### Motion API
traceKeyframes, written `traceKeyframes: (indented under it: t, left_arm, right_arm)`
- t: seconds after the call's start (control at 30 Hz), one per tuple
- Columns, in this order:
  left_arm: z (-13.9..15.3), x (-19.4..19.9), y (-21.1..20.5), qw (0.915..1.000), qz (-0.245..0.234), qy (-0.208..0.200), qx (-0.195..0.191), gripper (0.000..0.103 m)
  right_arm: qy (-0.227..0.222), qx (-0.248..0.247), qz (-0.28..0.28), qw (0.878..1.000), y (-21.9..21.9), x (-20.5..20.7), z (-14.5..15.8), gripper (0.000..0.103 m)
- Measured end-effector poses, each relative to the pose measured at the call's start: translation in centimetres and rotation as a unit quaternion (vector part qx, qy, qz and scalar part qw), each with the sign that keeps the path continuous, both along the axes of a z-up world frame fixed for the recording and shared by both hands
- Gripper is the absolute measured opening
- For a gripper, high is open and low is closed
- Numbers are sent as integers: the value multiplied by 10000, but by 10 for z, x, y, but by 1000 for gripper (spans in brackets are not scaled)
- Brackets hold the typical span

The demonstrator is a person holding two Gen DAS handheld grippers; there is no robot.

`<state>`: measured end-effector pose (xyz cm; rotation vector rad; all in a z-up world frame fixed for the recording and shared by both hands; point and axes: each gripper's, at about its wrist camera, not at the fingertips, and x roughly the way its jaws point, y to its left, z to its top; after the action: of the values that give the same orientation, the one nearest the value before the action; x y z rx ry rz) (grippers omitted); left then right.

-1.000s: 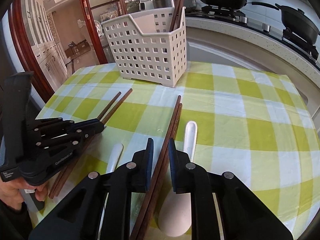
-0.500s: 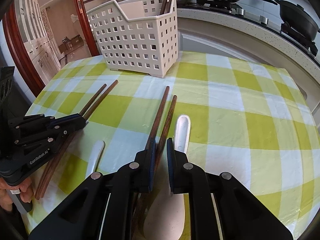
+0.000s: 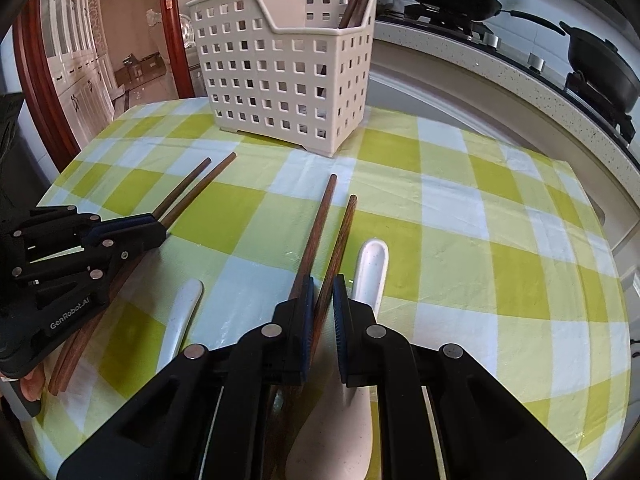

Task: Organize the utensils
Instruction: 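Grasp a brown chopstick with the left tool while the right tool moves toward another, then grasp a brown chopstick with the right tool while the left tool lifts its chopstick, then carry both held chopsticks upright over the white basket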

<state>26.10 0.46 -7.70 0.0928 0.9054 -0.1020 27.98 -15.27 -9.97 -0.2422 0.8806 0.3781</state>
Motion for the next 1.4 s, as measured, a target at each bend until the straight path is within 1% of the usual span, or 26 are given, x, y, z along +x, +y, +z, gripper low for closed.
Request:
traceKeyframes:
  t: [0.1, 0.17, 0.23, 0.3, 0.37, 0.57, 0.77, 1.03, 1.23, 1.4]
  left_arm:
    - [0, 1, -2, 10000, 8, -1, 83, 7]
    - [2, 0, -2, 10000, -36, -5, -50, 7]
    - [11, -7, 0, 9996, -94, -154, -232, 7]
    - [23, -12, 1, 9989, -148, -310, -322, 7]
    - [35, -18, 5, 9974, -195, -421, -556, 6]
    - [62, -34, 7, 9940, -280, -690, -807, 6]
    - [90, -50, 13, 9906, -265, -978, -917, 6]
    - [122, -69, 30, 9854, -150, -1287, -1107, 6]
    - [134, -77, 35, 9828, -107, -1389, -1215, 6]
    - [134, -77, 36, 9823, -104, -1360, -1287, 6]
  right_arm:
    - [3, 21, 1, 10000, 1, 1, 0, 9]
    - [43, 121, 28, 9999, -1, 1, 1, 8]
    - [63, 290, 38, 9996, -4, 1, 4, 7]
    - [-28, 351, 42, 9994, -6, -2, 13, 7]
    - [-121, 422, 72, 9990, -7, -4, 24, 7]
    - [-410, 674, 145, 9968, -13, -18, 62, 7]
    - [-641, 770, 169, 9948, -18, -29, 86, 7]
    - [-942, 1015, 168, 9902, -30, -45, 118, 7]
    - [-1134, 1160, 162, 9866, -37, -54, 137, 7]
    - [-1165, 1151, 170, 9864, -38, -56, 139, 7]
